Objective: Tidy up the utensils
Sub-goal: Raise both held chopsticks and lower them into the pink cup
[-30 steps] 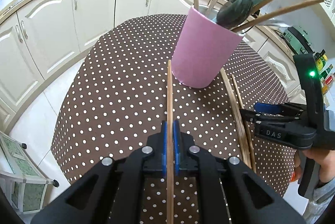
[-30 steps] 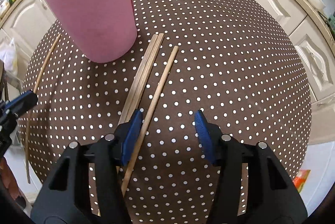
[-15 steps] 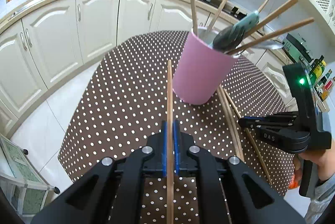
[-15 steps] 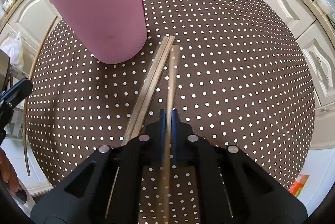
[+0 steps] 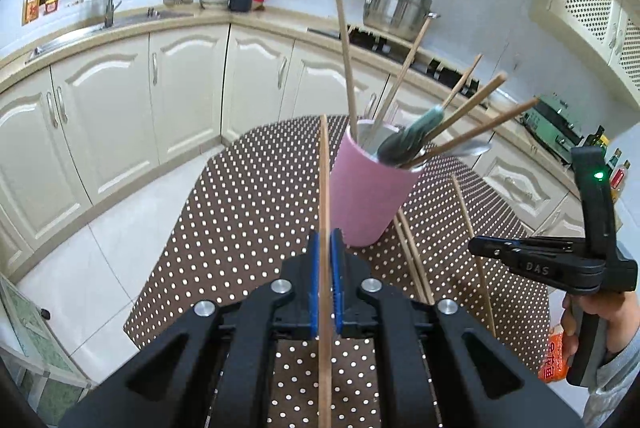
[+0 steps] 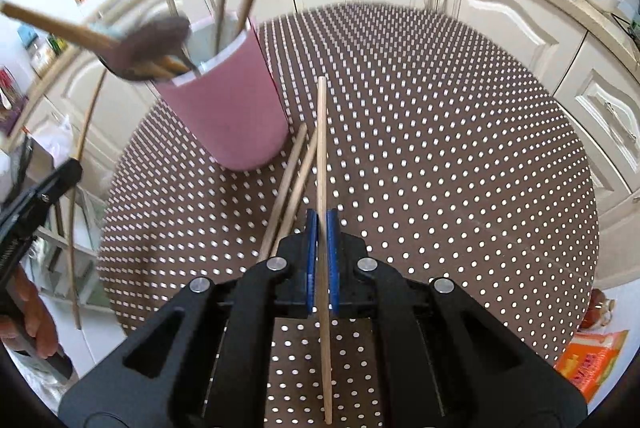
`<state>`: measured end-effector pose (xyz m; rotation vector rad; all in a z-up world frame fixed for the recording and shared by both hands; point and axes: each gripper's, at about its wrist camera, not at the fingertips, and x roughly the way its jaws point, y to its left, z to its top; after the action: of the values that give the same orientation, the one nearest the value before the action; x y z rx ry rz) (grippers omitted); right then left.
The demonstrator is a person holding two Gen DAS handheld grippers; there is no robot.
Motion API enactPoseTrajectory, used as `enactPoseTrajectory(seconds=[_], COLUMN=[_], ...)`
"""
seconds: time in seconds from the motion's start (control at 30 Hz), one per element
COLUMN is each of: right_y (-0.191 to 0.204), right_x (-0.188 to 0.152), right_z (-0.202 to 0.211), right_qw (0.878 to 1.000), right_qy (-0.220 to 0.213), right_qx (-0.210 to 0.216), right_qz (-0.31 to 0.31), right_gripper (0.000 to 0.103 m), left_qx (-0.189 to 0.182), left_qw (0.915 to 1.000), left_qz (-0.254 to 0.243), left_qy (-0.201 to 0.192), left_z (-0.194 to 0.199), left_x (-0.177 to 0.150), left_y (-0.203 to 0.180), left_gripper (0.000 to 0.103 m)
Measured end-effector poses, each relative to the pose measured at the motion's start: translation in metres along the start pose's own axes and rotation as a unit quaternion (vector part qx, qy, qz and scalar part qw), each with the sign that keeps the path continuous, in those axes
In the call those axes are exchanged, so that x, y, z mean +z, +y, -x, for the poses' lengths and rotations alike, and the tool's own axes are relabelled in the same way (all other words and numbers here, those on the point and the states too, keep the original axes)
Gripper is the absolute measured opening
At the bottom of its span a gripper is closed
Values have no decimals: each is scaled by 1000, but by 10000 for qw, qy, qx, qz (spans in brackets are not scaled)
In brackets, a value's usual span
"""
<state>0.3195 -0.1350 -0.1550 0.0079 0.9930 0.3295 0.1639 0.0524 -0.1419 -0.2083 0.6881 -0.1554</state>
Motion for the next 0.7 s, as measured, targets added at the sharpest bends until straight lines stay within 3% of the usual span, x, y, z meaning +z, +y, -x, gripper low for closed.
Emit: enactPoseTrajectory(seconds=[0.07, 0.27, 0.7], right_y=[-7, -14, -16], right_x=[-2, -49, -68], right_z=[12, 64, 124], right_qw=[9997, 9965, 9854], right_qy=[-219, -738, -1547], right_qx=[118, 380, 699], right_qz=[-51, -78, -133], right_gripper=[5, 6, 6], left_qx=[-9, -102, -487], left_qw=[9999, 9991, 9908], left_qz=[-20, -88, -306], left_qy=[-110, -410, -1226], left_z=[6, 21, 48], left_x=[2, 8, 13], left_y=[-2, -10, -29], left_gripper=[5, 5, 5])
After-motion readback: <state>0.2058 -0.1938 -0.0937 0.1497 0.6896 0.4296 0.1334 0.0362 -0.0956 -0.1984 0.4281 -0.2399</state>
